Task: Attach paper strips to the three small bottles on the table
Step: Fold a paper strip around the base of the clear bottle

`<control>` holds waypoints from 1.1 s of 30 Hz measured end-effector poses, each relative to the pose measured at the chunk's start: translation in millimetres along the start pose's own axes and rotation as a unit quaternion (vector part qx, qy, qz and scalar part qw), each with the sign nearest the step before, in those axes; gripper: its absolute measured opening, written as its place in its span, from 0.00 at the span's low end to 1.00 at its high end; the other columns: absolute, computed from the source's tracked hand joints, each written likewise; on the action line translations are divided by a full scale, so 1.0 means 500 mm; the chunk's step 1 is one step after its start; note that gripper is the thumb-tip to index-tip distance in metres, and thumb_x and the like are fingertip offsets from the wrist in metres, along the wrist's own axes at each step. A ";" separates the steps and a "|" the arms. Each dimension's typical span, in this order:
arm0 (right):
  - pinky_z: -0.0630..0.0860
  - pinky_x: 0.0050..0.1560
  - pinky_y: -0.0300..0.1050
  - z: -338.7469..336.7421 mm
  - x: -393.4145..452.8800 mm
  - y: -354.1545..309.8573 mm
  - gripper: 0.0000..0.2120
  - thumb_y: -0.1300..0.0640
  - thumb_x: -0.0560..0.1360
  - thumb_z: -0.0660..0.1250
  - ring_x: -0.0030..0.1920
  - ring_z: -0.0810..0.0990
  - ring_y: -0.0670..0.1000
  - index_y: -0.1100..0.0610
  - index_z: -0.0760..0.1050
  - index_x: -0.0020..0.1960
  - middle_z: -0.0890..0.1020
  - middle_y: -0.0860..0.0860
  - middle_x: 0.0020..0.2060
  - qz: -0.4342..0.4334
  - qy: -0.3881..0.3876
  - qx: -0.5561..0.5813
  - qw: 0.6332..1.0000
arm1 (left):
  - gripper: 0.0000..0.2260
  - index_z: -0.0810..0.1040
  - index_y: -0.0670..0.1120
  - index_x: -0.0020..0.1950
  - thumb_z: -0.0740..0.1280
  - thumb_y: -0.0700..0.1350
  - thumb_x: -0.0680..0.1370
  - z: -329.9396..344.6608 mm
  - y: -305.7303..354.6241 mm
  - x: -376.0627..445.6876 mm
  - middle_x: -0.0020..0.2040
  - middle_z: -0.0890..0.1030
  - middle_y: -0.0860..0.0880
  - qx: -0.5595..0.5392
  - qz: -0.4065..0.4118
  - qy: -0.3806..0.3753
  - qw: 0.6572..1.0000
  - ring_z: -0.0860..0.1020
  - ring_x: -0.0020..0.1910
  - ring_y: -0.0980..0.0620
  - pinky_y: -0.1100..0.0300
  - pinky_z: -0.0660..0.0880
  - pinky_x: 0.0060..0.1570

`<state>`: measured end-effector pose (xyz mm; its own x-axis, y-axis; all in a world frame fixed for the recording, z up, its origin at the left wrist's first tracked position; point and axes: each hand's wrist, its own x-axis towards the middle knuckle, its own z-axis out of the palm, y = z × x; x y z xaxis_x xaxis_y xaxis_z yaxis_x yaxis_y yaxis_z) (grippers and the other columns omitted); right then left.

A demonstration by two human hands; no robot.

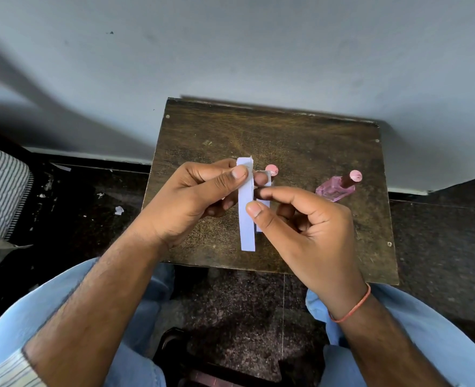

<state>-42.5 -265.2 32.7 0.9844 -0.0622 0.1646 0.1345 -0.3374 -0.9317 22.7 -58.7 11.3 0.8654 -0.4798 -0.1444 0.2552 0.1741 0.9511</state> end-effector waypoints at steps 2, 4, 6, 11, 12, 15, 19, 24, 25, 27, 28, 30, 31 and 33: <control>0.77 0.32 0.52 -0.001 0.001 -0.004 0.06 0.47 0.78 0.78 0.32 0.80 0.53 0.44 0.87 0.54 0.85 0.51 0.33 0.003 -0.012 0.006 1.000 | 0.16 0.92 0.52 0.58 0.72 0.60 0.82 0.001 0.002 0.000 0.46 0.85 0.50 0.010 -0.006 0.006 1.000 0.74 0.39 0.57 0.63 0.68 0.37; 0.74 0.31 0.42 -0.002 0.000 -0.004 0.04 0.49 0.78 0.79 0.30 0.77 0.47 0.44 0.88 0.52 0.83 0.48 0.31 0.012 -0.028 0.018 0.999 | 0.15 0.92 0.53 0.57 0.72 0.61 0.82 0.001 0.004 0.000 0.55 0.84 0.38 0.023 -0.011 0.002 1.000 0.78 0.46 0.48 0.53 0.71 0.45; 0.71 0.33 0.36 -0.002 0.000 -0.005 0.02 0.55 0.78 0.80 0.31 0.74 0.43 0.48 0.89 0.50 0.82 0.50 0.31 0.025 -0.038 0.045 0.998 | 0.13 0.92 0.55 0.56 0.73 0.60 0.82 -0.001 0.003 -0.001 0.61 0.86 0.42 0.031 -0.005 -0.004 1.000 0.80 0.52 0.42 0.48 0.74 0.48; 0.71 0.36 0.33 -0.012 0.000 -0.006 0.05 0.62 0.78 0.79 0.33 0.75 0.40 0.53 0.89 0.46 0.82 0.44 0.32 0.038 -0.072 0.119 0.990 | 0.16 0.92 0.51 0.57 0.73 0.61 0.82 -0.012 0.002 0.000 0.61 0.89 0.49 0.002 0.007 0.039 0.999 0.86 0.56 0.41 0.46 0.80 0.52; 0.71 0.36 0.32 -0.020 0.001 -0.002 0.04 0.61 0.77 0.79 0.34 0.76 0.39 0.53 0.89 0.46 0.83 0.42 0.33 0.033 -0.075 0.123 0.989 | 0.15 0.92 0.52 0.57 0.75 0.61 0.80 -0.013 0.005 0.001 0.60 0.90 0.50 0.007 0.015 0.052 0.999 0.86 0.54 0.48 0.54 0.80 0.49; 0.71 0.35 0.31 -0.063 0.008 0.006 0.05 0.58 0.78 0.78 0.31 0.77 0.39 0.48 0.88 0.47 0.83 0.38 0.34 0.010 -0.067 0.122 0.990 | 0.15 0.93 0.52 0.53 0.85 0.57 0.70 -0.028 0.000 0.004 0.58 0.91 0.48 0.003 0.028 0.107 0.994 0.88 0.55 0.52 0.57 0.85 0.53; 0.70 0.31 0.34 -0.157 0.016 0.034 0.01 0.50 0.77 0.79 0.26 0.74 0.41 0.44 0.88 0.47 0.82 0.39 0.30 0.026 0.032 0.102 0.994 | 0.18 0.92 0.51 0.50 0.88 0.54 0.65 -0.041 -0.014 0.010 0.56 0.91 0.47 -0.017 0.045 0.146 0.988 0.89 0.58 0.47 0.54 0.84 0.62; 0.67 0.28 0.35 -0.287 0.016 0.081 0.10 0.43 0.75 0.81 0.24 0.69 0.47 0.50 0.89 0.46 0.77 0.45 0.26 0.106 0.129 0.045 0.985 | 0.15 0.92 0.52 0.52 0.86 0.45 0.67 -0.024 -0.012 0.020 0.56 0.91 0.47 -0.004 0.047 0.164 0.985 0.87 0.56 0.48 0.38 0.82 0.67; 0.67 0.27 0.35 -0.308 0.016 0.097 0.09 0.45 0.75 0.81 0.25 0.69 0.47 0.51 0.89 0.46 0.76 0.46 0.25 0.140 0.131 0.025 0.981 | 0.15 0.92 0.52 0.53 0.84 0.44 0.68 -0.020 -0.012 0.021 0.56 0.90 0.46 -0.003 0.046 0.171 0.984 0.86 0.56 0.46 0.35 0.81 0.68; 0.66 0.24 0.33 -0.339 0.014 0.136 0.07 0.48 0.75 0.80 0.24 0.71 0.45 0.51 0.89 0.45 0.76 0.47 0.25 0.216 0.105 -0.013 0.971 | 0.15 0.92 0.50 0.55 0.82 0.40 0.70 -0.013 -0.013 0.023 0.57 0.89 0.45 -0.003 0.043 0.182 0.982 0.85 0.56 0.43 0.33 0.80 0.67; 0.66 0.23 0.32 -0.349 0.013 0.157 0.04 0.49 0.76 0.80 0.23 0.73 0.45 0.50 0.90 0.45 0.78 0.48 0.26 0.251 0.075 -0.037 0.964 | 0.16 0.91 0.50 0.56 0.81 0.39 0.70 -0.011 -0.014 0.023 0.56 0.90 0.46 0.000 0.041 0.184 0.982 0.86 0.55 0.45 0.37 0.82 0.66; 0.67 0.22 0.32 -0.354 0.010 0.191 0.04 0.51 0.78 0.79 0.23 0.76 0.46 0.47 0.90 0.44 0.82 0.49 0.27 0.296 0.026 -0.097 0.950 | 0.16 0.92 0.51 0.57 0.80 0.40 0.70 -0.011 -0.016 0.024 0.55 0.91 0.48 0.002 0.035 0.184 0.982 0.87 0.53 0.50 0.49 0.85 0.63; 0.67 0.22 0.32 -0.355 0.009 0.204 0.05 0.51 0.78 0.79 0.23 0.78 0.47 0.46 0.90 0.44 0.84 0.49 0.29 0.310 0.010 -0.122 0.943 | 0.17 0.92 0.51 0.57 0.81 0.41 0.69 -0.010 -0.018 0.025 0.54 0.91 0.48 0.000 0.033 0.183 0.983 0.88 0.52 0.51 0.51 0.85 0.63; 0.68 0.21 0.32 -0.357 0.007 0.222 0.05 0.48 0.79 0.78 0.25 0.81 0.48 0.43 0.89 0.44 0.87 0.49 0.32 0.329 -0.005 -0.157 0.931 | 0.18 0.92 0.52 0.57 0.82 0.45 0.67 -0.007 -0.018 0.025 0.54 0.91 0.48 0.000 0.027 0.187 0.982 0.87 0.52 0.50 0.44 0.83 0.66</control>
<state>-44.3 -470.4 -12.4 0.8428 -0.3448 -0.4133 -0.5370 -0.4878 -0.6882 32.7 -63.5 -0.1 0.9754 -0.1202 -0.1846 0.2051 0.1905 0.9600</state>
